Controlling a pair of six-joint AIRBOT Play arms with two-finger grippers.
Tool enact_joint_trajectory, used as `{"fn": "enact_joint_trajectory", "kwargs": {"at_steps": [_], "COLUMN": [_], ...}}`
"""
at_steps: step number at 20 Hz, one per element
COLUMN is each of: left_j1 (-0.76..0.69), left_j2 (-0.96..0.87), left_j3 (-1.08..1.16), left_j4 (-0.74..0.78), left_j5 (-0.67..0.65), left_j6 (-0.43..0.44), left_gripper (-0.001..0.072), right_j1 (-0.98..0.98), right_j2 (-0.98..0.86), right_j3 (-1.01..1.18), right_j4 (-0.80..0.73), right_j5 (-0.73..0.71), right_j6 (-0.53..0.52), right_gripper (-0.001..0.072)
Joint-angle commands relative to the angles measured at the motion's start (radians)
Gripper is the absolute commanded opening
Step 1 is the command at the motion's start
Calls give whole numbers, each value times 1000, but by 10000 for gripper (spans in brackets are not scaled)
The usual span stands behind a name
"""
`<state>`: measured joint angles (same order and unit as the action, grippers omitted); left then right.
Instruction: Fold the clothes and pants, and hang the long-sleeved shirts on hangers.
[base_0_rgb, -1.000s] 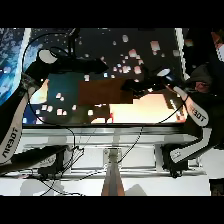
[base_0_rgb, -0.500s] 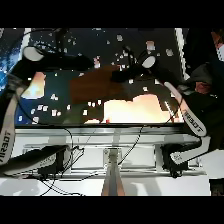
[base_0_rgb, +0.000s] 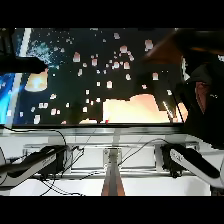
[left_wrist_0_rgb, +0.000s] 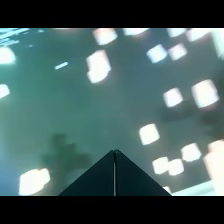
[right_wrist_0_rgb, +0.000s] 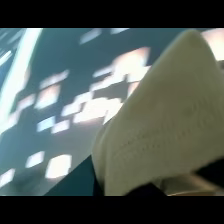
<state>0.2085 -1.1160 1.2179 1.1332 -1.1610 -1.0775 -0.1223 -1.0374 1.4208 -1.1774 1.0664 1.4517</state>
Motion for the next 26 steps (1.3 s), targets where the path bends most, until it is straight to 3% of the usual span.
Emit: {"fn": "enact_joint_trajectory", "kwargs": {"at_steps": [1, 6, 10, 11, 13, 14, 15, 18, 21, 22, 23, 24, 26], "left_j1": [30, 30, 30, 30, 30, 30, 30, 30, 30, 30, 30, 30, 30], "left_j2": [11, 11, 11, 11, 11, 11, 11, 11, 11, 11, 11, 11, 11], "left_j3": [0, 0, 0, 0, 0, 0, 0, 0, 0, 0, 0, 0, 0], "left_j4": [113, 113, 113, 113, 112, 113, 113, 113, 113, 113, 113, 113, 113], "left_j5": [-14, -14, -14, -14, -14, -14, -14, -14, -14, -14, -14, -14, -14], "left_j6": [0, 0, 0, 0, 0, 0, 0, 0, 0, 0, 0, 0, 0], "left_gripper": [19, 18, 18, 18, 18, 18, 18, 18, 18, 18, 18, 18, 18], "right_j1": [-248, -579, -798, -826, -846, -846, -846, -844, -797, -769, -731, -693, -596], "right_j2": [237, 397, 393, 393, 389, 388, 386, 386, 386, 386, 386, 386, 373], "right_j3": [2, 2, 1, 0, 0, -1, -1, -1, -1, -1, -1, -1, -1], "right_j4": [-272, -514, -527, -526, -528, -527, -524, -440, -243, -183, -102, -16, 164], "right_j5": [117, 341, 444, 432, 406, 388, 377, 352, 319, 310, 296, 287, 272], "right_j6": [86, 86, 98, 150, 198, 198, 198, 198, 123, 81, 31, -18, -95], "right_gripper": [10, 10, 17, 113, 558, 668, 677, 668, 377, 253, 46, 11, 11]}}
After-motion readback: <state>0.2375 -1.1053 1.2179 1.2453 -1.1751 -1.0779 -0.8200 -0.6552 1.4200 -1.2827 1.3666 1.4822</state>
